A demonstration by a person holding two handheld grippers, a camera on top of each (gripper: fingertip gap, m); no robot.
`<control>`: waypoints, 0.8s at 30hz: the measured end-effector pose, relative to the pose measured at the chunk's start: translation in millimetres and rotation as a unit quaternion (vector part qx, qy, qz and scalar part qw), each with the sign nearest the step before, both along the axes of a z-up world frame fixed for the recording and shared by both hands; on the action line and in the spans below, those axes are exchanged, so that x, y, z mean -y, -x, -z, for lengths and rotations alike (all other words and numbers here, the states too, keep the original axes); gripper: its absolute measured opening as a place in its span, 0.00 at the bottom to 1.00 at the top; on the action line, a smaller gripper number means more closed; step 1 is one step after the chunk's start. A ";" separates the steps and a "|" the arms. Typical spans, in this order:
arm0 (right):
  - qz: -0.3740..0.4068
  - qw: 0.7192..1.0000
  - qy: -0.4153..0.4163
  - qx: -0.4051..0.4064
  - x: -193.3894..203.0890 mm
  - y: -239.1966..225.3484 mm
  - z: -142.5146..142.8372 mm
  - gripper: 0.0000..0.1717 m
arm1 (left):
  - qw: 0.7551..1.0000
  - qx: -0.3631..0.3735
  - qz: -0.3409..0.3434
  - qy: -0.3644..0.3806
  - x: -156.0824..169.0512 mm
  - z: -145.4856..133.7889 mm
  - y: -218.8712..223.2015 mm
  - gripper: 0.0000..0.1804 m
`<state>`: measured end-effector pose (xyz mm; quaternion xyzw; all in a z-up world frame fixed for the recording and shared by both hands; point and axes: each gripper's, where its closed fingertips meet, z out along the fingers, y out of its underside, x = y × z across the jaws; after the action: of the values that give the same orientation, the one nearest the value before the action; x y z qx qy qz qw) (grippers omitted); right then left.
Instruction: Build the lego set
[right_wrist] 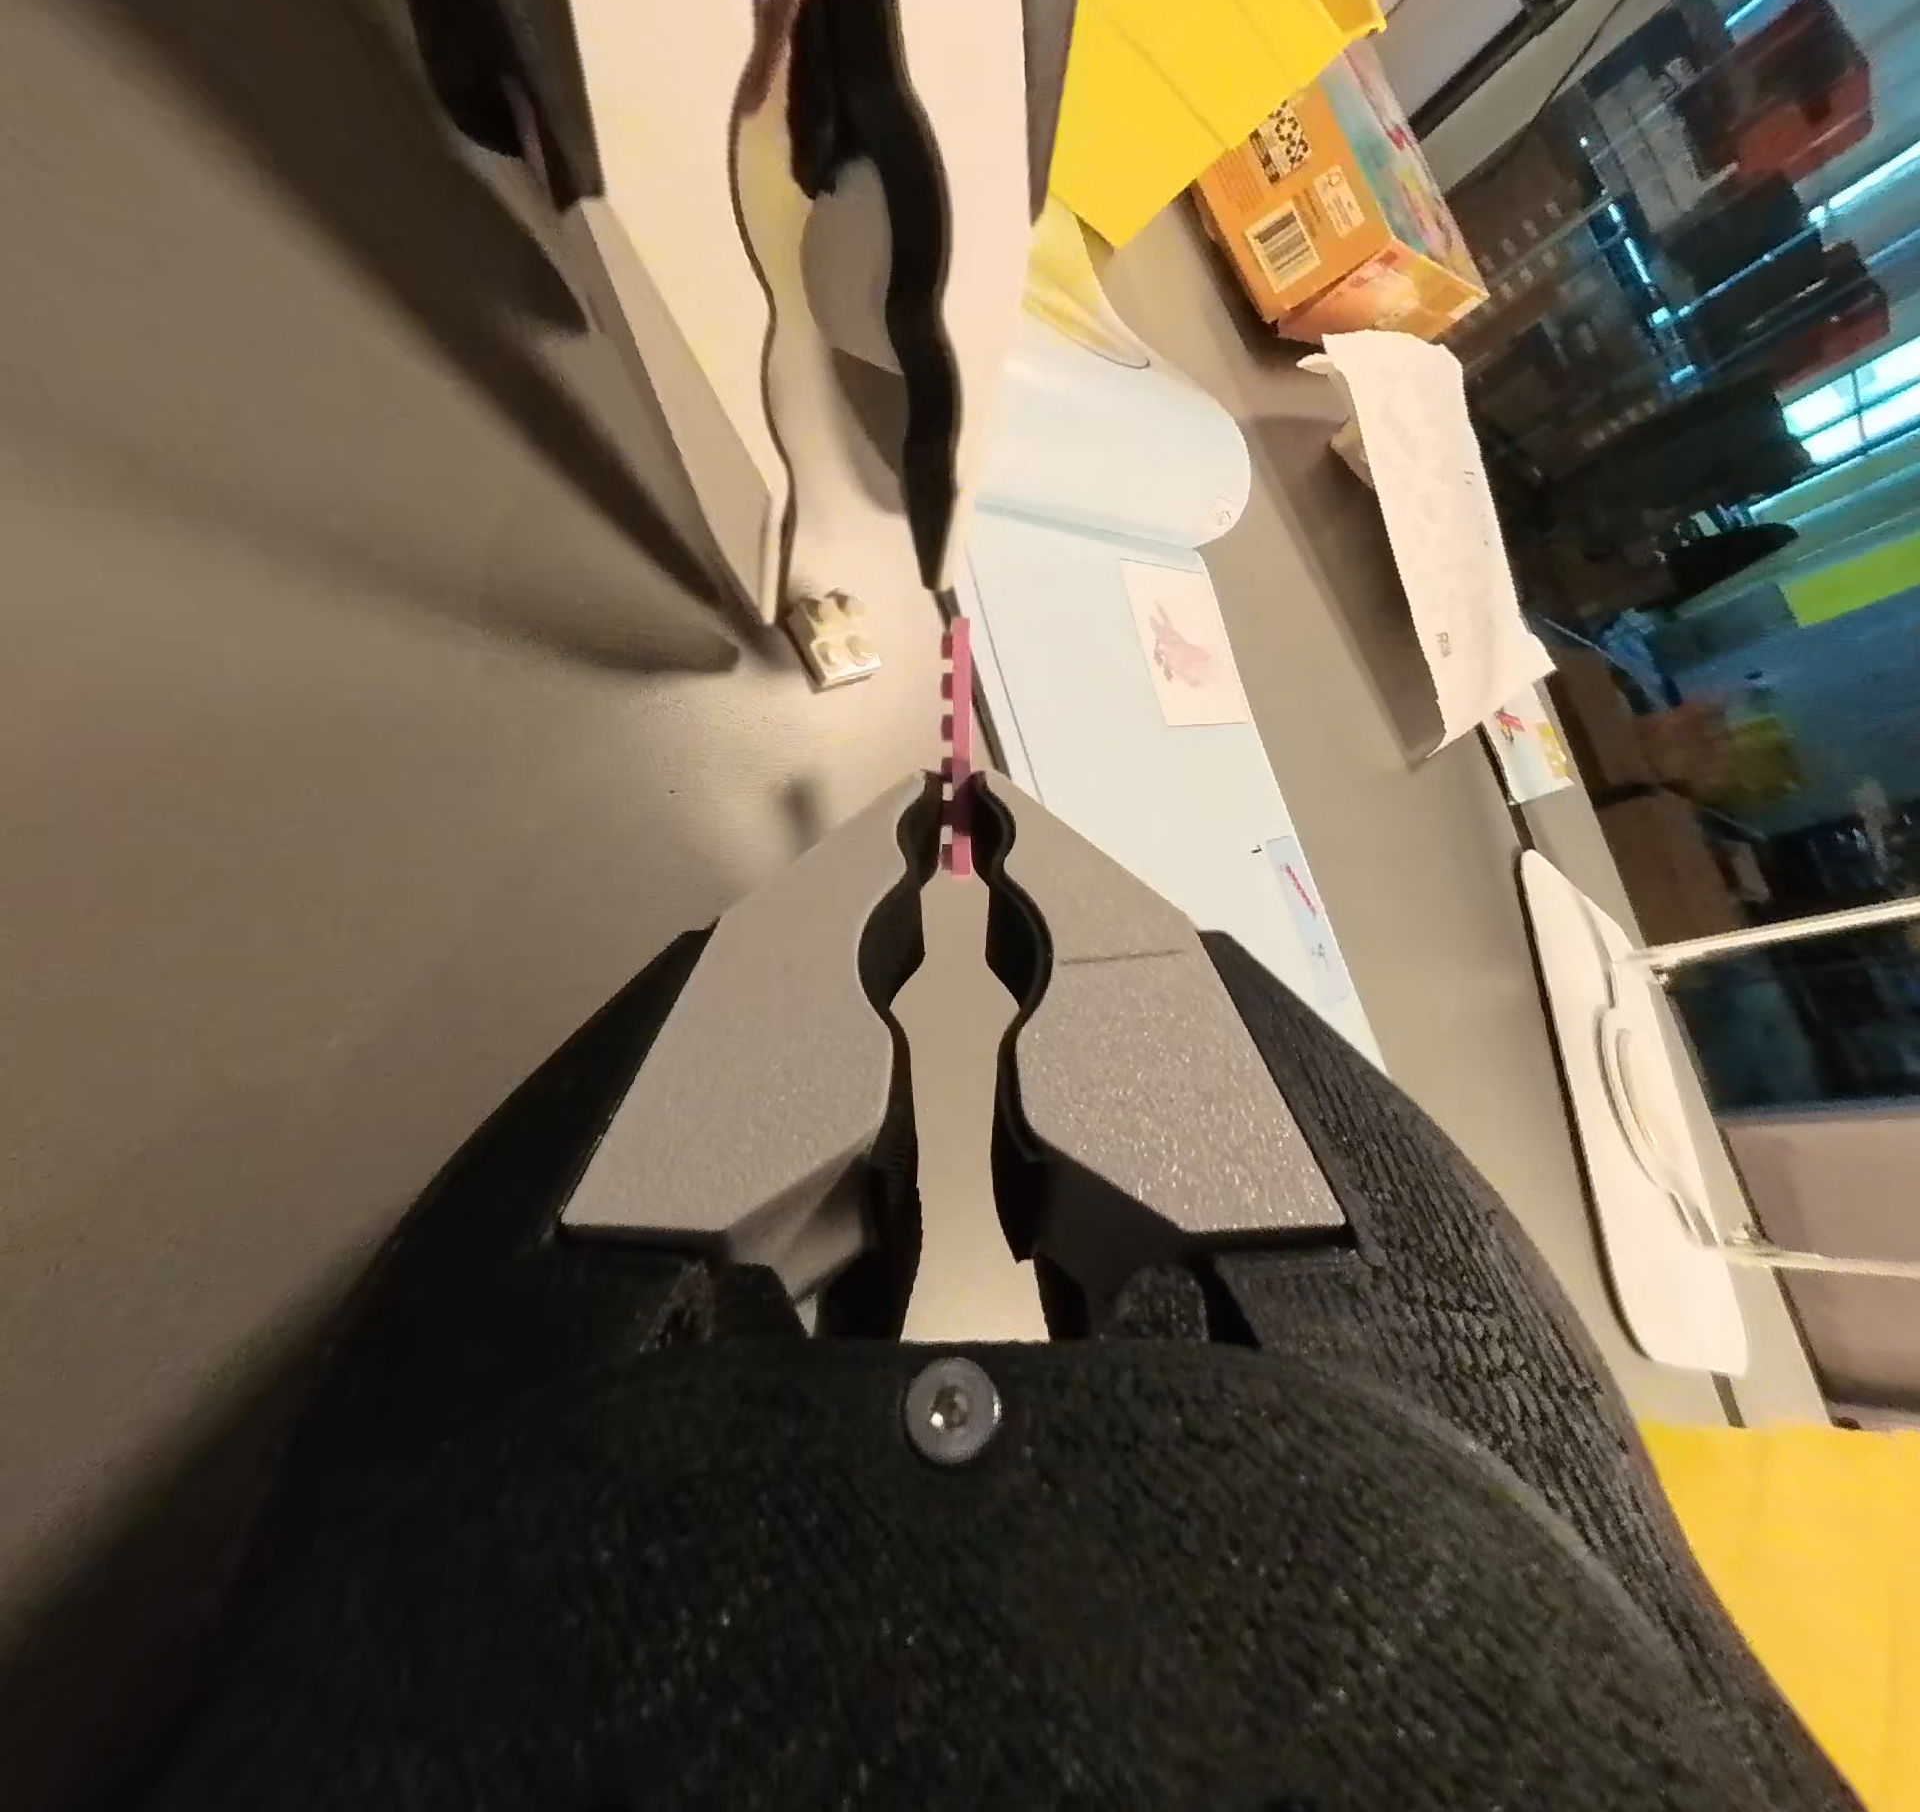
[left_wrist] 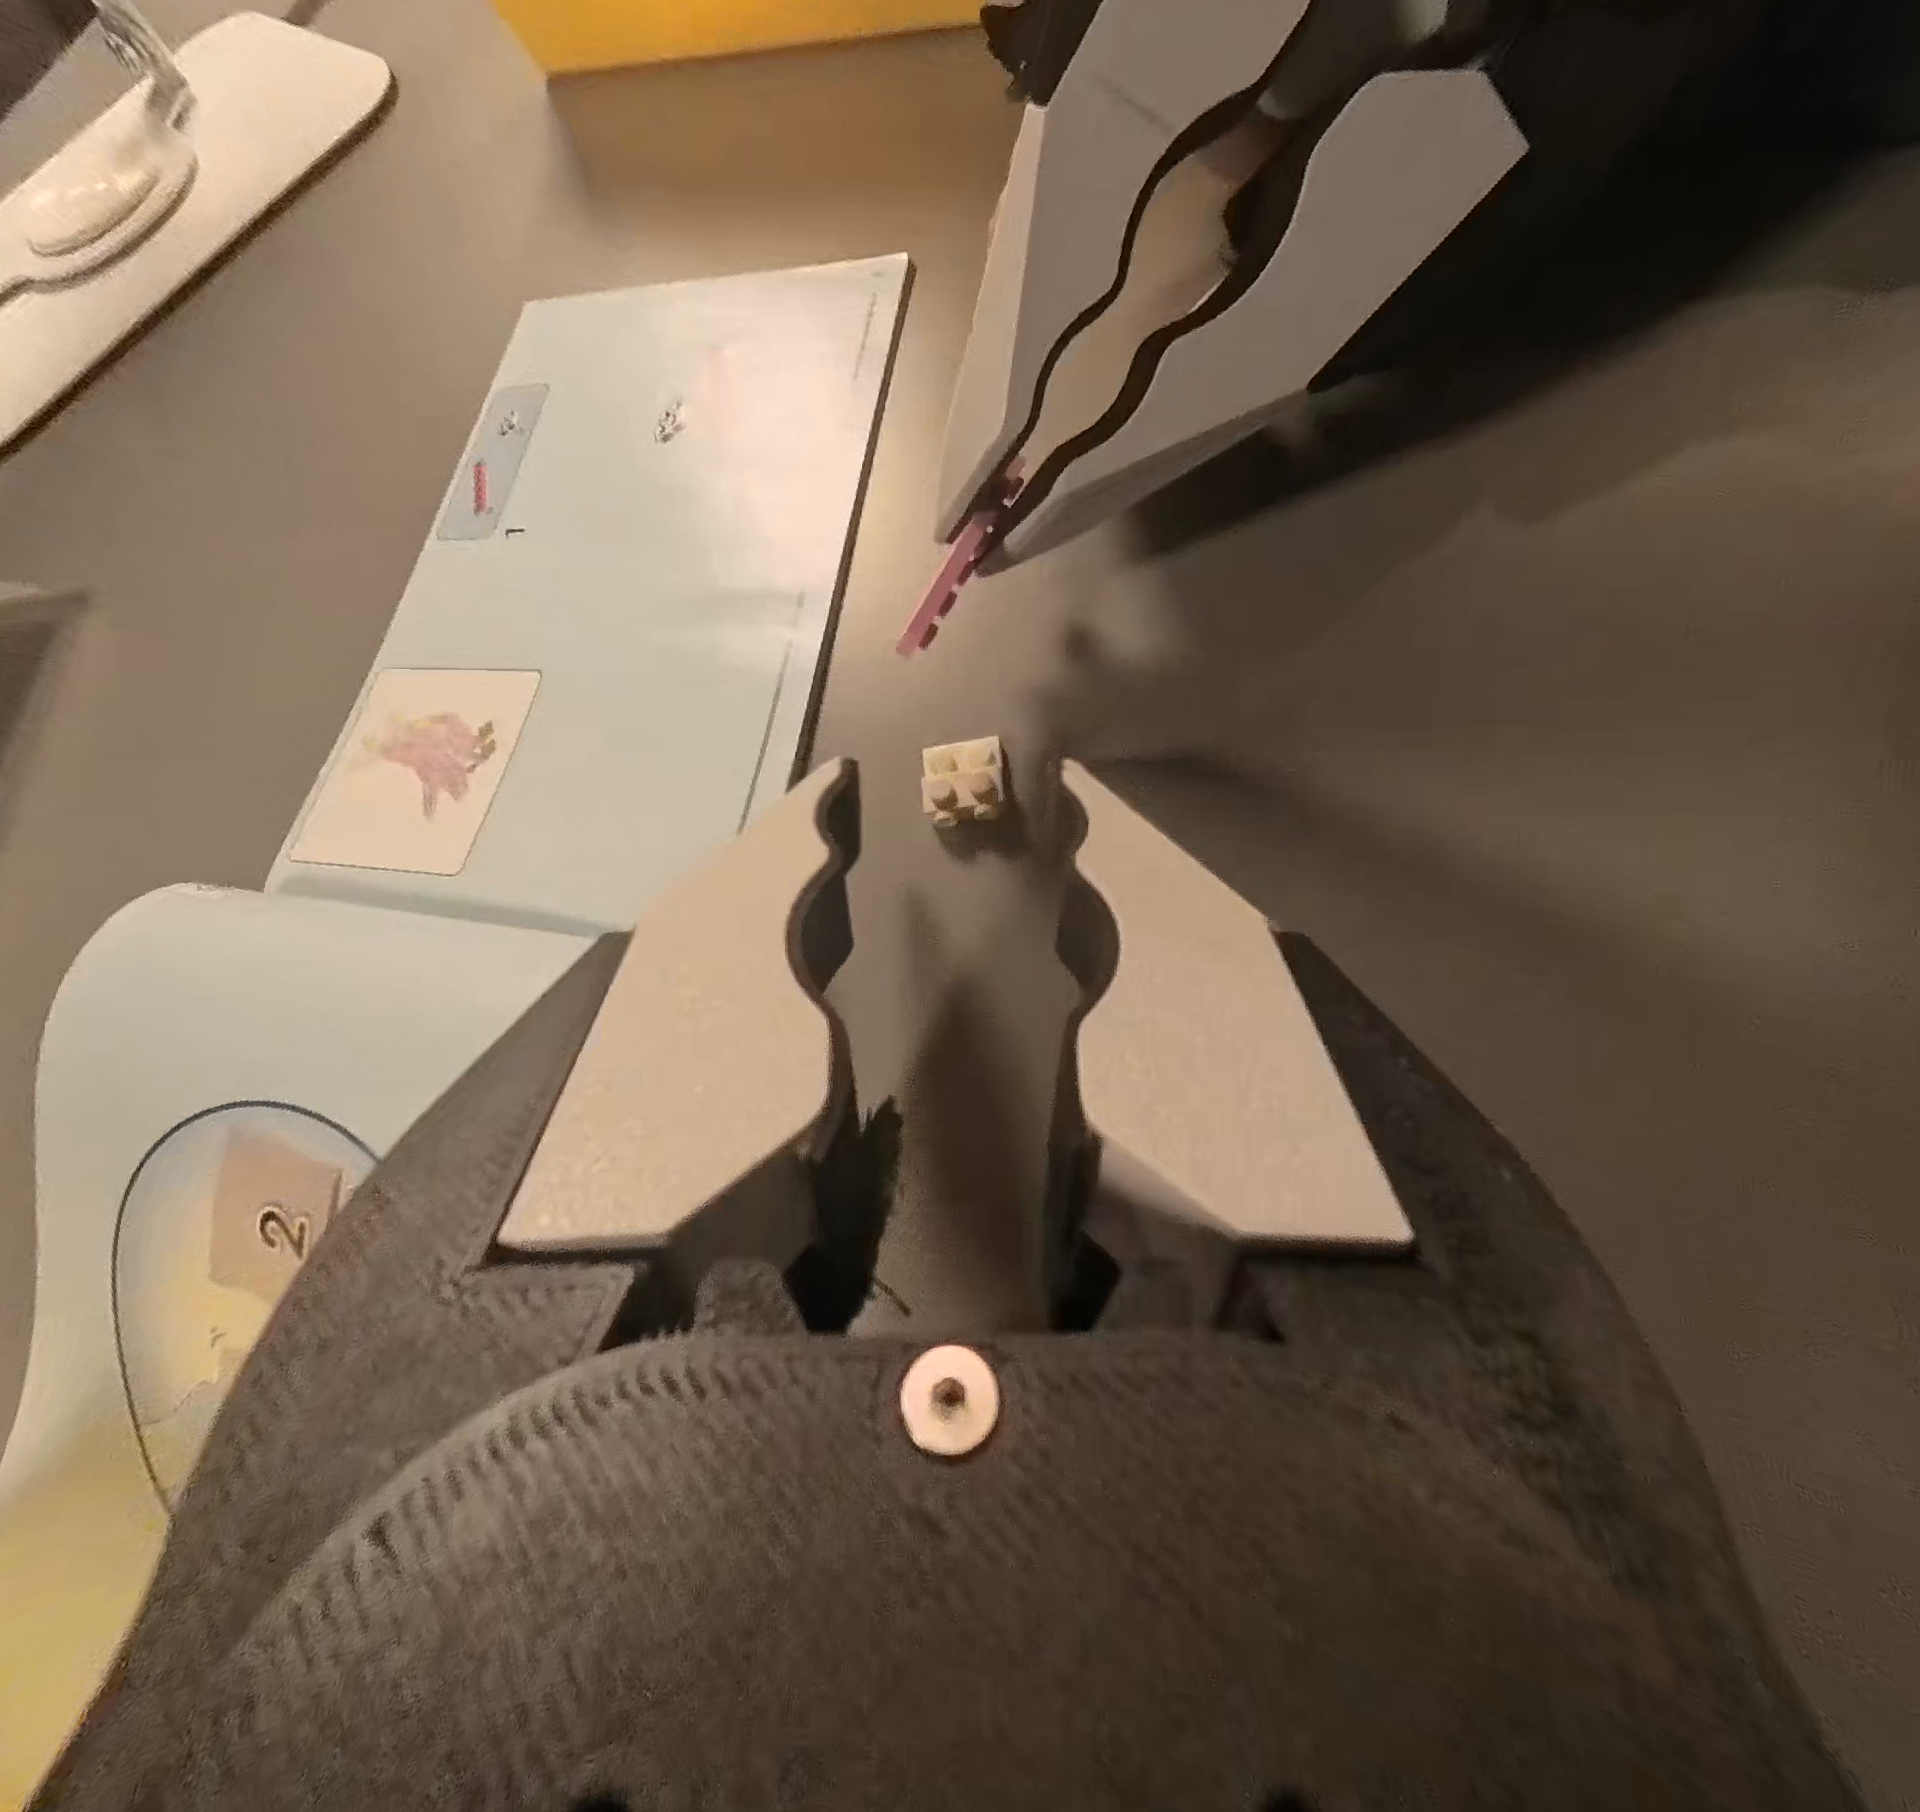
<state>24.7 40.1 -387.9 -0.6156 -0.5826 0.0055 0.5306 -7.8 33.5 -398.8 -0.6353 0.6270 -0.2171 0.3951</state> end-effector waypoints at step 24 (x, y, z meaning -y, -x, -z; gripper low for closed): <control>0.040 0.904 0.384 -0.181 5.0 1.8 -11.5 0.02 | 0.798 -0.003 0.154 -0.583 -3.6 -41.5 -0.7 0.07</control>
<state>23.0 35.1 -376.4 -0.7832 -0.4042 0.3189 0.3487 -7.1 37.2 -357.3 -0.1812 0.7259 0.1334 0.6500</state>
